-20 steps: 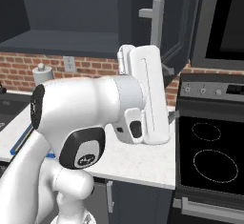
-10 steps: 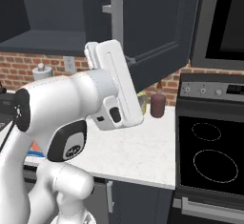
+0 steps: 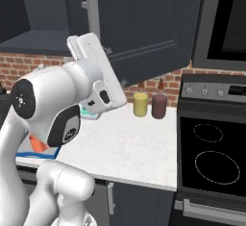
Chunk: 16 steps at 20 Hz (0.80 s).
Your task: Pick the kettle from the counter and place it on the tray. Then pick the mug from the cabinet and place it on the tray. Then close the cabinet doors.
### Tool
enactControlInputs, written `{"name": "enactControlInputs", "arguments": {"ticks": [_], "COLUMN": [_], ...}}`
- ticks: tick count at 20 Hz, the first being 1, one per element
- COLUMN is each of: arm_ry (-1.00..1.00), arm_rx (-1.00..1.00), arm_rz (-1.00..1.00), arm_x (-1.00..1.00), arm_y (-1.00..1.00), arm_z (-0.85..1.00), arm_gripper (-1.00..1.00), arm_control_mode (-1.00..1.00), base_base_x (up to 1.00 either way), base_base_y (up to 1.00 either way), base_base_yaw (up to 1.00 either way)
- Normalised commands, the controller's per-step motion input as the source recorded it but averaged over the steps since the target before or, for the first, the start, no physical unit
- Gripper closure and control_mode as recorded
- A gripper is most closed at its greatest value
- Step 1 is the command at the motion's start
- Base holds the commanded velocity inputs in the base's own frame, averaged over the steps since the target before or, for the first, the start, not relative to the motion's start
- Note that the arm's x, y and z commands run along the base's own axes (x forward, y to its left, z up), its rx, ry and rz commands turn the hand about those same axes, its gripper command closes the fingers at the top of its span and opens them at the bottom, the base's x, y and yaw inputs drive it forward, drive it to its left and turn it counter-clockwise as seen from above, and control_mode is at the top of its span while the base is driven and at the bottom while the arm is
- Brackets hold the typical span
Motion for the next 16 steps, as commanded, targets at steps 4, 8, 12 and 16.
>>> {"name": "enactControlInputs", "arguments": {"ticks": [4, 8, 12, 16], "arm_ry": [0.11, 0.13, 0.14, 0.15], "arm_rx": [-0.03, -0.03, -0.04, -0.07], "arm_rz": [0.16, 0.15, 0.14, 0.11], "arm_x": [0.77, 0.79, 0.82, 0.80], "arm_y": [0.48, 0.42, 0.35, 0.34], "arm_z": [-0.29, -0.37, -0.41, -0.53], "arm_gripper": [-1.00, -1.00, -1.00, -1.00], "arm_control_mode": [-1.00, -1.00, -1.00, -1.00], "base_base_x": [0.00, 0.00, 0.00, 0.00], "base_base_y": [0.00, 0.00, 0.00, 0.00], "base_base_yaw": [0.00, 0.00, 0.00, 0.00]}}
